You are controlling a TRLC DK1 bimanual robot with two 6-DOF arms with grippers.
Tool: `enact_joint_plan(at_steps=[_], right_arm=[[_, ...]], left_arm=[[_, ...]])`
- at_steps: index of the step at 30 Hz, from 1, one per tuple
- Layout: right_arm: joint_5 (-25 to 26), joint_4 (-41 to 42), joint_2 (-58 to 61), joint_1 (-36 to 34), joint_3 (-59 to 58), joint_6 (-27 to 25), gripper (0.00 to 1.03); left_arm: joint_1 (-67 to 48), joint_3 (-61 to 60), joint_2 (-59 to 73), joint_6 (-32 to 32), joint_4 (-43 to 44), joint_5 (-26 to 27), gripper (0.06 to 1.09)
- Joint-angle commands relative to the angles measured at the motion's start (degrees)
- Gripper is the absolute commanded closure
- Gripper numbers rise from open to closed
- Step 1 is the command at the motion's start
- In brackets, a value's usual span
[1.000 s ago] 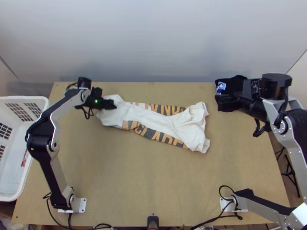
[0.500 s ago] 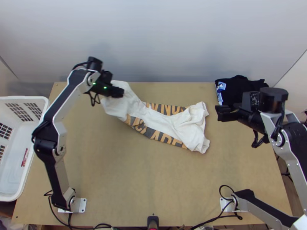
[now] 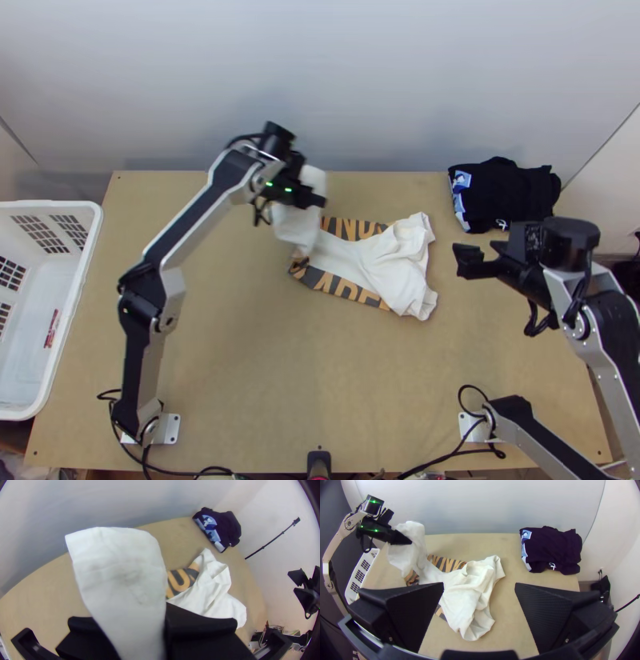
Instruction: Fold the t-shirt
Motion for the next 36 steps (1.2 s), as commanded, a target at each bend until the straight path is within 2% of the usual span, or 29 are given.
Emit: enact_joint_plan(at_steps=[1,5,10,11,12,13,14,16,17,18,19,20,24,26,28,31,36], right_arm=[[-0.01,0.52,-4.49,-0.78,-5.29,0.69,0.04],[-0.01,0.43,-6.07,-1.4,-7.23,0.78,0.04],[-0.1,0.52,-7.56,-2.1,-9.6,1.4,0.04],[-0.1,0.52,-7.83,-2.19,-10.04,1.48,0.04],[-0.1,0.52,-8.18,-2.28,-10.66,1.57,0.04],[-0.1,0.6,-8.62,-2.37,-11.18,1.75,0.04],[-0.1,0.6,-8.97,-2.45,-11.8,1.84,0.04],[-0.19,0.87,-9.67,-2.81,-13.2,2.19,0.04],[-0.19,1.04,-10.03,-2.89,-14.0,2.27,0.04],[-0.19,1.39,-10.38,-3.07,-14.7,2.45,0.04],[-0.27,1.92,-10.73,-3.25,-15.4,2.71,0.04],[-0.27,2.54,-10.9,-3.51,-16.19,2.8,0.04],[-0.19,3.59,-11.43,-4.3,-18.04,2.8,0.04],[-0.19,4.38,-11.61,-4.65,-19.53,2.63,0.04],[-0.19,5.53,-11.7,-5.09,-21.11,2.63,0.04],[-0.19,7.28,-11.7,-5.09,-22.43,2.71,0.04],[-1.77,8.6,-11.52,-5.0,-22.7,4.56,0.04]], left_arm=[[-8.36,1.79,0.98,-2.18,11.06,-2.69,1.0],[-12.05,1.79,4.32,-1.83,16.51,-3.05,1.0],[-16.8,1.79,9.24,1.33,17.21,-3.75,0.99],[-17.5,1.79,10.12,1.95,17.3,-3.75,0.95],[-18.2,1.79,10.91,2.91,17.3,-3.84,0.8],[-18.73,1.79,11.52,3.18,17.3,-4.19,0.58],[-19.26,1.79,11.52,2.83,16.86,-5.24,0.56],[-20.14,1.79,10.38,1.07,19.94,-5.42,0.62],[-20.31,1.88,9.68,-0.51,21.61,-4.89,0.57],[-20.49,2.06,8.8,-2.62,22.4,-3.48,0.34],[-20.49,2.06,7.92,-4.91,23.45,-1.82,0.07],[-20.49,2.06,6.95,-7.28,24.51,0.38,0.1],[-19.35,2.06,4.05,-17.21,27.41,9.52,0.1],[-18.47,1.79,3.17,-21.43,26.62,16.38,0.1],[-17.94,1.09,2.91,-22.75,25.39,23.06,0.1],[-17.24,-3.65,0.1,-20.11,24.24,26.4,0.1],[-13.11,-4.36,2.56,-17.04,19.5,24.82,0.1]])
